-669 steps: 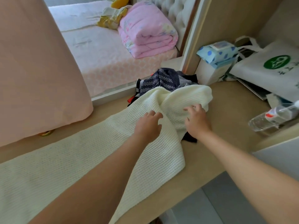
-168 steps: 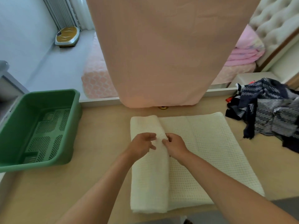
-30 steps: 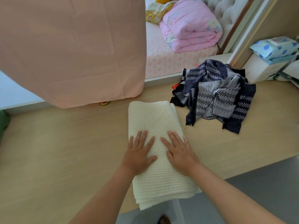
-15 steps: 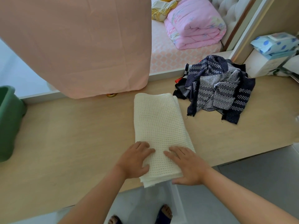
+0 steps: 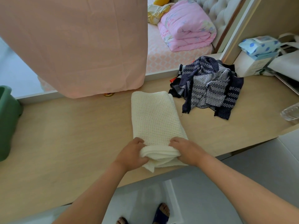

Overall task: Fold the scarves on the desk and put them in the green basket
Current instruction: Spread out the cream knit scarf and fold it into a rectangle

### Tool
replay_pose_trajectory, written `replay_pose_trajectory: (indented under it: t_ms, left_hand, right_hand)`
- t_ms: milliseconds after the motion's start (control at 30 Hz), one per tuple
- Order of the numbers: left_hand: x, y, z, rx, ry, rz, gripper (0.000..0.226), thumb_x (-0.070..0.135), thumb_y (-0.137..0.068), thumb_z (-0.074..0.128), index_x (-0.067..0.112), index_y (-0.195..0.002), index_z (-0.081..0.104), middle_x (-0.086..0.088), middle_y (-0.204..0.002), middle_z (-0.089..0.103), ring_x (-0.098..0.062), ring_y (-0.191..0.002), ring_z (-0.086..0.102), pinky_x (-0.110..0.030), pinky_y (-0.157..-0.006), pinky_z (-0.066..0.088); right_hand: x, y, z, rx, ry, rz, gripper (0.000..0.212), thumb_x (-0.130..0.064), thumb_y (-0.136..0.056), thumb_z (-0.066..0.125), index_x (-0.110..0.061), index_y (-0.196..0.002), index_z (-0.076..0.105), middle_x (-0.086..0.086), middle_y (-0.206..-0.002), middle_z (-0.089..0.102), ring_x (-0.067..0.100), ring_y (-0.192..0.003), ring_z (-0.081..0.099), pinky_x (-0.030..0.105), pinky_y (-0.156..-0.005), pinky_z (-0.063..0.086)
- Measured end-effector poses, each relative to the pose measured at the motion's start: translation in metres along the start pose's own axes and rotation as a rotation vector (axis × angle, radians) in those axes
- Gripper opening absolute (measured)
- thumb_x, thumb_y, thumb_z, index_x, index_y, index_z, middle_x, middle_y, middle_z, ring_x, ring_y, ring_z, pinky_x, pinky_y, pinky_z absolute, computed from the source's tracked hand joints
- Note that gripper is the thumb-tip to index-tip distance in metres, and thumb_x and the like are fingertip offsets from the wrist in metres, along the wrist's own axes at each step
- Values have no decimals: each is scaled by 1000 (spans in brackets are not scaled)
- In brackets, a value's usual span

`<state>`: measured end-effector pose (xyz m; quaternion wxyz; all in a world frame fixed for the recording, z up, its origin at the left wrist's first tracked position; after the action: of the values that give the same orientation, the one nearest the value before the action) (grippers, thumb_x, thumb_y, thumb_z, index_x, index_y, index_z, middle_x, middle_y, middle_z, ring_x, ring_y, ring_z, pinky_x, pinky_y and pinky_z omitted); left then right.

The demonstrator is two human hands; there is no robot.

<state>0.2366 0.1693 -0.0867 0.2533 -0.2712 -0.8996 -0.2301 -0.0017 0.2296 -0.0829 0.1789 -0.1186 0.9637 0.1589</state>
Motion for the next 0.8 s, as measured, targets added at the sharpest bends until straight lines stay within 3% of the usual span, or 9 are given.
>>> replay_pose_trajectory:
  t_ms: [100,233,367,467,533,600,633,700,800]
  left_hand:
    - [1,-1,-21,36,156,-109,33,47,-77,60,22,-96,72,9,-100,62,-6,-88,60,-38,-85,53]
    - [-4,1,-48,62,287,-152,33,55,-87,60,34,-112,65,14,-97,69,-3,-88,64,-35,-81,55]
    - [-2,12,-50,128,2,132,54,62,-88,52,44,-137,40,21,-115,57,3,-100,56,-26,-82,51]
    - [0,18,-32,122,-136,316,42,39,-96,42,35,-138,43,14,-127,51,-8,-105,57,-33,-78,54]
    - [3,23,-15,54,-209,367,44,37,-97,35,31,-139,46,10,-130,51,-14,-108,58,-35,-79,54]
    - [3,29,4,-44,-240,342,56,53,-95,40,30,-145,38,7,-139,48,-16,-121,52,-35,-92,49]
    - [0,32,14,-91,-275,318,72,65,-88,46,29,-149,33,5,-145,43,-17,-131,44,-36,-102,43]
    - [-6,37,31,-112,-403,333,106,81,-67,58,25,-152,27,0,-153,34,-21,-142,29,-41,-115,31]
    - [-15,40,50,-80,-578,378,129,67,-44,79,23,-152,26,-9,-151,36,-30,-141,29,-44,-111,32]
  right_hand:
    - [-1,-6,-13,98,-184,78,37,-17,-77,69,-23,-114,67,-4,-109,53,16,-95,57,34,-78,52]
    - [-3,-16,-39,115,-460,221,28,-23,-74,68,-32,-101,70,-13,-93,66,8,-85,64,30,-75,55]
    - [-9,-20,-33,-11,-165,152,32,-32,-78,65,-32,-110,65,-10,-103,56,15,-89,59,35,-76,52]
    - [-17,-13,-11,-37,-2,47,44,-34,-78,60,-29,-122,59,-8,-114,54,17,-98,57,33,-77,50]
    - [-21,-1,6,-30,90,-31,56,-39,-78,56,-30,-133,51,-5,-128,52,17,-111,53,34,-88,48]
    - [-21,13,24,-47,178,-59,73,-49,-79,55,-31,-147,36,3,-152,37,22,-136,38,41,-110,36]
    - [-21,22,32,-88,224,-57,86,-56,-79,57,-32,-154,21,7,-162,18,24,-148,20,45,-119,22]
    - [-17,36,46,-176,350,-12,113,-56,-78,67,-33,-156,-11,6,-162,-24,22,-150,-20,46,-121,-8]
    - [-20,48,55,-91,477,40,119,-7,-82,69,-29,-152,-25,12,-159,-30,29,-146,-27,47,-120,-6]
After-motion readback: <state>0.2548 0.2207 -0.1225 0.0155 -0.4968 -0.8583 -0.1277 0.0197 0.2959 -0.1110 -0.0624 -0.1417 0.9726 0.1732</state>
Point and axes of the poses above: each hand's wrist, its own y-axis away from the middle knuckle, its own z-axis out of the palm, x = y × z, the point moved 4 cm from there along -y, towards the middle knuckle
